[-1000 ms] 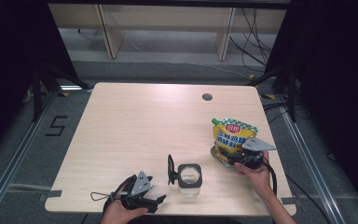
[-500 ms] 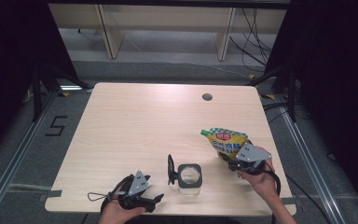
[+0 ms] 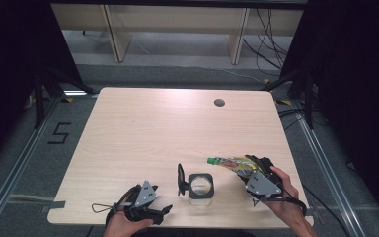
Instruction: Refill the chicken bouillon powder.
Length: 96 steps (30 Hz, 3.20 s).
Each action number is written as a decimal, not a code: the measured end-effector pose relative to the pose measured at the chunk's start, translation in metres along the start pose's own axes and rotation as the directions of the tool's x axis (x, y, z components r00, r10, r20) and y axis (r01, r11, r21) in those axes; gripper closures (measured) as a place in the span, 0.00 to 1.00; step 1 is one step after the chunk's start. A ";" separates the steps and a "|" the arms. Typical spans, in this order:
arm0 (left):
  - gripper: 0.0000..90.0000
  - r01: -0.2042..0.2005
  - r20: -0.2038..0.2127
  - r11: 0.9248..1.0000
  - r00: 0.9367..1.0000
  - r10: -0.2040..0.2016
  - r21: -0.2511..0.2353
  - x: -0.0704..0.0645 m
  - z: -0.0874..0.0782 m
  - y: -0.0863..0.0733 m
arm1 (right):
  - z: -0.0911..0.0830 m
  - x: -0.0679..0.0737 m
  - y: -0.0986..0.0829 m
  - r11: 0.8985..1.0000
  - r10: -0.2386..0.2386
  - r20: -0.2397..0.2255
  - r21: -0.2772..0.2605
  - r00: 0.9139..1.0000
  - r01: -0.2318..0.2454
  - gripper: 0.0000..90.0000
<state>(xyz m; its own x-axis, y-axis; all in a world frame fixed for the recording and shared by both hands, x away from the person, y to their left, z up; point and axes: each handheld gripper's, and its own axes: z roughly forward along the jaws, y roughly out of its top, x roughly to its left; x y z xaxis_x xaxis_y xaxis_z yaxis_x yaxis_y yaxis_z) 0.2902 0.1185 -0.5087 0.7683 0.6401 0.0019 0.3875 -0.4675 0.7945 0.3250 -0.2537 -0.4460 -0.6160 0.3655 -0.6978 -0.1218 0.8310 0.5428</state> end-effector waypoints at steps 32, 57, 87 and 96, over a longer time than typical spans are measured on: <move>0.23 -0.007 -0.020 1.000 1.000 0.008 0.009 0.002 -0.001 0.000 | -0.004 0.047 0.024 0.870 -0.479 0.125 0.197 0.869 0.452 0.44; 0.23 -0.008 -0.008 1.000 1.000 0.008 0.007 0.001 0.002 0.000 | 0.000 0.052 0.042 0.699 -0.715 0.206 0.194 0.668 0.688 0.44; 0.23 -0.008 -0.009 1.000 1.000 0.008 0.006 0.001 0.001 -0.001 | -0.001 0.055 0.046 0.669 -0.743 0.210 0.206 0.636 0.714 0.44; 0.23 -0.007 -0.008 1.000 1.000 0.007 0.007 0.001 0.002 -0.001 | -0.001 0.055 0.045 0.668 -0.744 0.202 0.209 0.637 0.714 0.44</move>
<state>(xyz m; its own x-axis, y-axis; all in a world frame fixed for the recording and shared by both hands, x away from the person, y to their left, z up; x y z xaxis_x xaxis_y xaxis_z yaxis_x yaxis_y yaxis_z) 0.2917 0.1188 -0.5102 0.7665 0.6421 0.0124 0.3861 -0.4761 0.7901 0.2847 -0.1963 -0.4592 -0.1440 -0.3006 -0.9428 -0.3589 0.9038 -0.2333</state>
